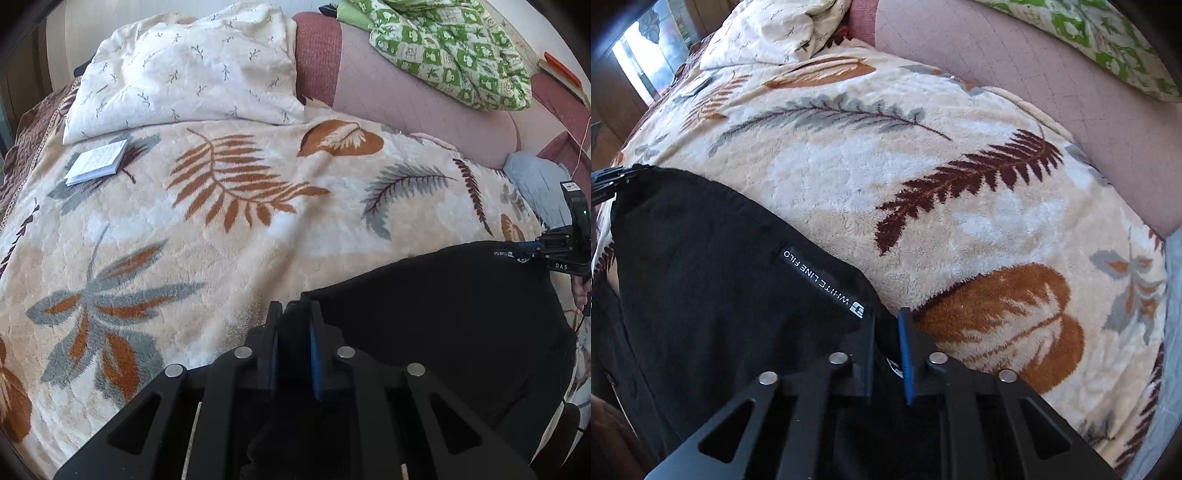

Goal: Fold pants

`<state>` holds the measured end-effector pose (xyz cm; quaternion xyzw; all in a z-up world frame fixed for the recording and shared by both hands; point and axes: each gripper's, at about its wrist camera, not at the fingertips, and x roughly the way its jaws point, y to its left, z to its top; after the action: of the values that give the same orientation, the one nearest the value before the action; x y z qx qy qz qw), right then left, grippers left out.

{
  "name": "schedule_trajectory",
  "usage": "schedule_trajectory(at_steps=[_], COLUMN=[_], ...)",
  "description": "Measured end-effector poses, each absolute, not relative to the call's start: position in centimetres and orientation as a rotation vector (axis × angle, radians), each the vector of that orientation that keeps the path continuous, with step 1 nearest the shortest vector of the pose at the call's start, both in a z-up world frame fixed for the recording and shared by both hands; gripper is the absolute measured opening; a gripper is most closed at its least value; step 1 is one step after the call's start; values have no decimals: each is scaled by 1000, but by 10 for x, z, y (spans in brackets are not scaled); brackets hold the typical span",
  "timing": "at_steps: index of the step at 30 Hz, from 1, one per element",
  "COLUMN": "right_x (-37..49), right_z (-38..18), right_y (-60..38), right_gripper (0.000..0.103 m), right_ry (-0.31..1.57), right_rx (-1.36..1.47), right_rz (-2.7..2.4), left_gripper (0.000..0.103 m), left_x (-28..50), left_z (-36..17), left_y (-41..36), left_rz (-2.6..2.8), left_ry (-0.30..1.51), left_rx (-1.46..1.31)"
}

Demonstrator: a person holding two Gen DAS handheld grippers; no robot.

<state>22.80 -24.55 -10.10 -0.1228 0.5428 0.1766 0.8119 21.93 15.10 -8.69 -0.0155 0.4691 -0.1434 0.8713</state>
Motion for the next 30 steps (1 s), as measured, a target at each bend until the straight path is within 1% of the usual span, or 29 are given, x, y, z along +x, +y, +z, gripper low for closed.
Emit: schedule_trajectory(at_steps=[1,8,14,18,23,28,30], right_x=[225,190,139,94,34,-16,-32], right_z=[-97,-60,-27,-19,-28,-55,-68], right_y=[-244,-244,-247,-247,-246,-248,-250], right_gripper=[6,5,5,5,5,5,5], right_ry=[1154,1074,1020,1010,1022,1065,1092], right_rx=[-263,-254,-244,-248,-265,-259,-254], right_rz=[371,295,244,228,209,191,184], left_gripper=[13,13,13,13,13,14,16], left_x=[218,196,146,103,44,-5,-19], left_z=[-82,-42,-6,3,-8,-44,-59], left_y=[152,149,145,144,144,136,132], left_rz=[-300,-298,-342,-360,-374,-393,-388], left_ry=[970,873,783,744,736,788,817], left_rx=[-44,-50,4,47,119,203,242])
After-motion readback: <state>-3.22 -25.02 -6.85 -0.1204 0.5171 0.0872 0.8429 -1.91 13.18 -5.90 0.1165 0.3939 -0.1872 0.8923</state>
